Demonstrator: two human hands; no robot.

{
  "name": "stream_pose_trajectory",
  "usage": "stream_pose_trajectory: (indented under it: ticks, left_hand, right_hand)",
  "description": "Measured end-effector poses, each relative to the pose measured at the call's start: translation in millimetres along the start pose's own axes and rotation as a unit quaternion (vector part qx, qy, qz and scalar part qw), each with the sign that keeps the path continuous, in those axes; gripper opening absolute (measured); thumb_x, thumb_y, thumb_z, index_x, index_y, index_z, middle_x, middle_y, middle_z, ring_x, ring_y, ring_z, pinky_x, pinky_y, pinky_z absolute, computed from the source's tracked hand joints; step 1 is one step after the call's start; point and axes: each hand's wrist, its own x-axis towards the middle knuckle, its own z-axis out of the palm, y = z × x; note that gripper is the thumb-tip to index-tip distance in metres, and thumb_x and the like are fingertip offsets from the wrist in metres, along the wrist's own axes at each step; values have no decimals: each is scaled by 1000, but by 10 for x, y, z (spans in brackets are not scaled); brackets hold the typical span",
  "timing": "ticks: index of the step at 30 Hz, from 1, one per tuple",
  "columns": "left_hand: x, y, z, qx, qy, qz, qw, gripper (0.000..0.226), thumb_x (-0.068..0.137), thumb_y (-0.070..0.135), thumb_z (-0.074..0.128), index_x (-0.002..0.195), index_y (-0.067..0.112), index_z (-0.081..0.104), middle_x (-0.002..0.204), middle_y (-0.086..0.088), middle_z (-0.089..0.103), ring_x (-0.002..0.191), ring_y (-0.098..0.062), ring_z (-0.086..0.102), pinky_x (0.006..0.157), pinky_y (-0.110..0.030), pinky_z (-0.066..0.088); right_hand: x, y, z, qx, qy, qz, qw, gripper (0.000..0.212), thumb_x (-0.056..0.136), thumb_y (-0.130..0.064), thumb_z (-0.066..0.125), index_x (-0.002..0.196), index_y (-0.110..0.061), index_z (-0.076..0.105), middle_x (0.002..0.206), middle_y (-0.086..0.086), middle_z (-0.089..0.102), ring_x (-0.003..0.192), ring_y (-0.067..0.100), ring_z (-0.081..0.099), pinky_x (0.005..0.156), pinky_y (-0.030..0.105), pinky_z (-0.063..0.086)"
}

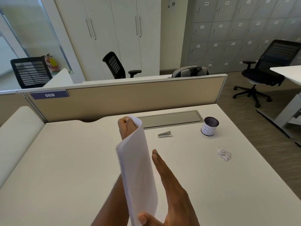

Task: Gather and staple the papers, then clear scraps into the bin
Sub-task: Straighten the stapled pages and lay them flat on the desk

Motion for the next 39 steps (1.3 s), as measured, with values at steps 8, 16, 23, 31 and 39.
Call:
stream_pose_trajectory:
  ticks: [8,16,23,31,39]
  left_hand:
    - [-163,127,-110,34,69,112,991,18,114,20,33,101,10,43,84,9,52,74,-7,50,64,-23,42]
    - [-14,24,-374,33,-54,26,998,24,111,39,46,108,17,56,88,1,67,79,-19,62,67,-33,49]
    - [67,-209,-696,11,-292,-62,954,60,102,60,54,132,10,66,125,-9,80,120,-34,74,100,-56,57]
    - [6,-690,-922,6,-361,-60,930,30,107,17,58,135,15,68,130,-13,78,113,-36,76,91,-45,64]
    - [12,-1167,-1017,6,-309,-36,950,29,109,12,55,134,12,69,130,-12,77,118,-30,74,98,-39,60]
  right_hand:
    - [-124,183,-140,36,52,126,990,91,68,-66,71,145,-66,23,142,-47,44,125,-19,51,97,5,46]
    - [64,600,-342,120,129,187,966,27,102,-13,61,105,-36,76,101,-15,81,94,8,76,81,24,60]
    - [302,892,-532,208,105,236,943,18,103,-15,59,113,-20,73,106,1,81,97,29,77,86,47,63]
    - [388,1260,-327,255,118,240,929,20,105,-13,56,120,-18,69,111,7,80,100,34,75,87,51,63]
    - [342,1725,38,213,128,261,933,24,104,-10,59,121,-22,70,111,-6,80,106,15,74,94,33,57]
